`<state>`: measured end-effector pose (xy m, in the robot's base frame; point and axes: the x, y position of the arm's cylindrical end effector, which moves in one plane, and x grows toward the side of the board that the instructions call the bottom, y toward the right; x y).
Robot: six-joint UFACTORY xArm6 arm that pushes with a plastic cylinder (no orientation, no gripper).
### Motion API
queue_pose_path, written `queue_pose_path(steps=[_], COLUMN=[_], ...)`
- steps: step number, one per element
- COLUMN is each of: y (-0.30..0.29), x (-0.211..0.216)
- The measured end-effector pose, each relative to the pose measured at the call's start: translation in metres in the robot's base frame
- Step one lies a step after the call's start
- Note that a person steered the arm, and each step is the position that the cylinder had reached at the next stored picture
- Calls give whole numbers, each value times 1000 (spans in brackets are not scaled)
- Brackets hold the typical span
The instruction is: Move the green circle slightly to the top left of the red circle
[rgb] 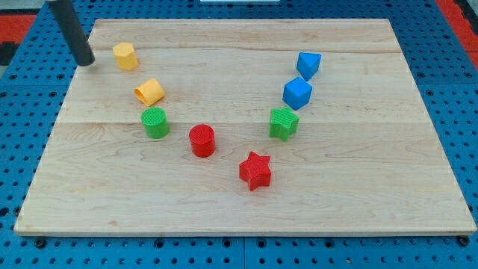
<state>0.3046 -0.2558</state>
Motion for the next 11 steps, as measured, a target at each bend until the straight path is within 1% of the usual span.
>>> queue_pose_path(steps=[2, 3, 4, 5, 6, 7, 8, 9, 10, 11], y=[42, 26, -28, -32, -12, 37, 76, 76, 115, 131], x=[-7, -8, -6, 18, 75, 132, 149, 150, 153, 145])
